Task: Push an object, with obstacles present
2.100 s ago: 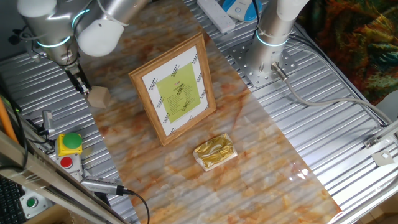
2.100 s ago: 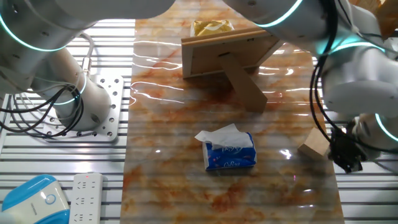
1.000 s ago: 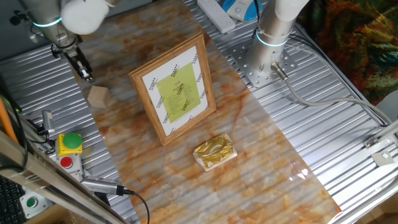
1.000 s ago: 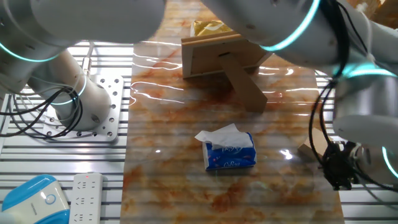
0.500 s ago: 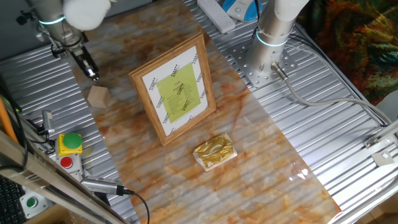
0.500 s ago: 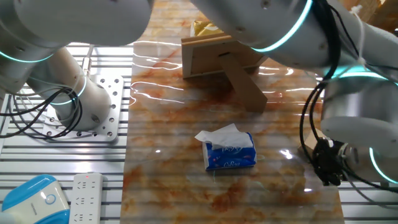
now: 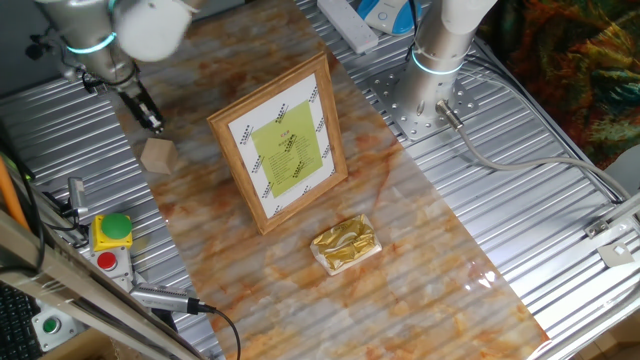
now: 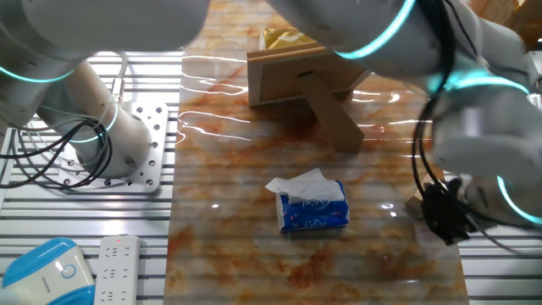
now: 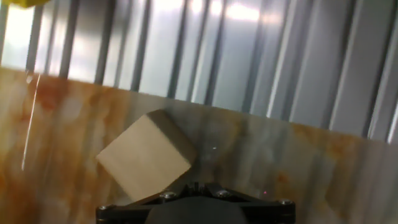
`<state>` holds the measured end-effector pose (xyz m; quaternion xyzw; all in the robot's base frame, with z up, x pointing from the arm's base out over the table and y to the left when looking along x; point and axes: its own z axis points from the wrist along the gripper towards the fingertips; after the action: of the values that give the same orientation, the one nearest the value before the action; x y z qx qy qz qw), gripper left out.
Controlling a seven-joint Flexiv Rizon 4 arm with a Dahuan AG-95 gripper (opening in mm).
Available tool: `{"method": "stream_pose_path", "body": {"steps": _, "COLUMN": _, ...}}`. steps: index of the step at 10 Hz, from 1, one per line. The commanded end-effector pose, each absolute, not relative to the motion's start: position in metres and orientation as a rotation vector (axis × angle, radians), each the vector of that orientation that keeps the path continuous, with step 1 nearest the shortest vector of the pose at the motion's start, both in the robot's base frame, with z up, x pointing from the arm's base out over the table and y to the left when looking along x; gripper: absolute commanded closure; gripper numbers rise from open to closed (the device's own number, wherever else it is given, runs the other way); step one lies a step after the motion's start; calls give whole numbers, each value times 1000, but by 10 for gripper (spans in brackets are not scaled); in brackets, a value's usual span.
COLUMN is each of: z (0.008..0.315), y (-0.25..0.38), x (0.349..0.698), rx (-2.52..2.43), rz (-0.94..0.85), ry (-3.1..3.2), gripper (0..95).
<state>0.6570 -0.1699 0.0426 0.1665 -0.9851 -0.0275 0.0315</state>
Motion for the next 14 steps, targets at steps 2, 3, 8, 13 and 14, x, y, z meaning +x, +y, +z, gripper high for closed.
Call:
{"method": "stream_pose_path", "body": {"steps": 2, "z": 38, "y": -160, "x": 647, "rx": 768, "rz": 11, "ry": -2990, "gripper": 950}}
{"method": "stream_pose_path", "body": {"steps": 3, "z": 36, "y": -158, "x": 646, "rx": 786, "rz": 31, "ry": -2990, "gripper": 950}}
{"method": "stream_pose_path", "body": {"steps": 8, "z": 36, "y": -158, "x": 646, "rx": 878, "rz": 68, "ry": -2985, "gripper": 950}}
{"method": "stream_pose_path", "body": {"steps": 13, "z": 36, "y": -158, "x": 646, "rx": 966, "rz": 81, "ry": -2967, "gripper": 950}}
{"method": "stream_pose_path", "body": {"steps": 14, "z": 36, "y": -158, "x": 646, "rx": 1018, "rz": 94, "ry": -2952, "gripper": 950}}
